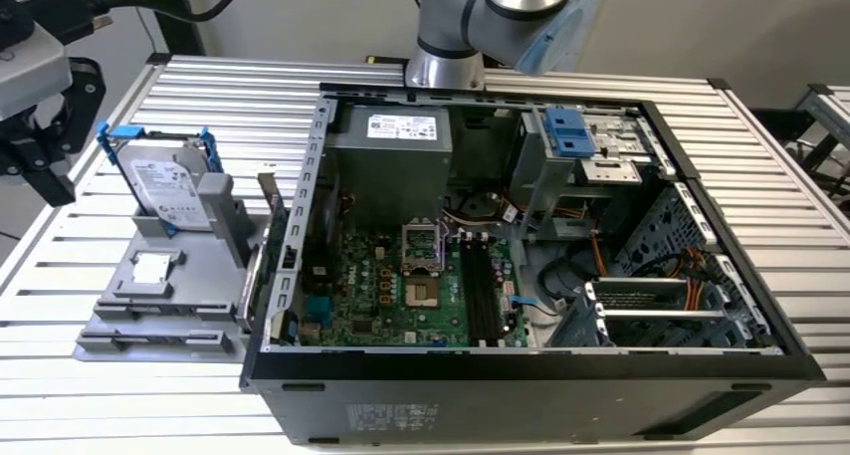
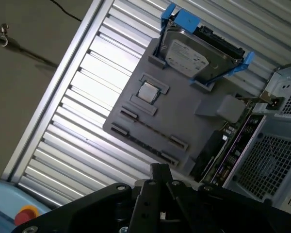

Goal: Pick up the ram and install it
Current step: 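Pick up the ram and move it above insertion slot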

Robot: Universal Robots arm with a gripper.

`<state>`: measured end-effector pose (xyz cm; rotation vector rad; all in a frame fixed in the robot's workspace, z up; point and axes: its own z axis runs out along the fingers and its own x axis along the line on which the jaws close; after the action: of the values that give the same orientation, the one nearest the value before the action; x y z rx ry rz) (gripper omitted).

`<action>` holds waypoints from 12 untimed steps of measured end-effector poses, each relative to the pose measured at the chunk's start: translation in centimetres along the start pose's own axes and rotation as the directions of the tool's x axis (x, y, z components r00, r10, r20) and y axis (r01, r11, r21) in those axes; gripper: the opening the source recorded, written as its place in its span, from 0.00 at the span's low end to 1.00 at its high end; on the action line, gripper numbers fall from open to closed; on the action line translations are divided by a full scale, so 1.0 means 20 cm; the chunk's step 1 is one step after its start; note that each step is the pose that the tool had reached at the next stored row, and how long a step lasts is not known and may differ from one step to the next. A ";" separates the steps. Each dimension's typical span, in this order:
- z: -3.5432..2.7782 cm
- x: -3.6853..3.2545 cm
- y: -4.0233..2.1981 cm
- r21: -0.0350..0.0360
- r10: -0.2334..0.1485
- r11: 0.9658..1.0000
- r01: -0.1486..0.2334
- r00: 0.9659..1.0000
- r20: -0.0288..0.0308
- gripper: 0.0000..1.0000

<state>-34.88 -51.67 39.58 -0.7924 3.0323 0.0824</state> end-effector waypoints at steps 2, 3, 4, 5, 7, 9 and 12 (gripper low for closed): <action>0.000 0.000 0.000 -0.001 -0.025 1.000 0.025 1.000 -0.001 0.00; 0.000 0.000 0.000 -0.001 -0.039 0.999 0.039 0.999 -0.002 0.00; 0.000 0.000 0.000 -0.001 -0.051 0.999 0.051 0.999 -0.002 0.00; 0.000 0.000 0.000 -0.001 -0.064 0.998 0.064 0.998 -0.003 0.00; 0.000 0.000 0.000 -0.002 -0.088 0.996 0.088 0.996 -0.004 0.00; 0.000 0.000 0.000 -0.002 -0.112 0.994 0.112 0.994 -0.005 0.00; 0.000 0.000 0.000 -0.003 -0.147 0.989 0.147 0.989 -0.007 0.00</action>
<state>-34.88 -51.67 39.59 -1.0151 2.9693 0.0829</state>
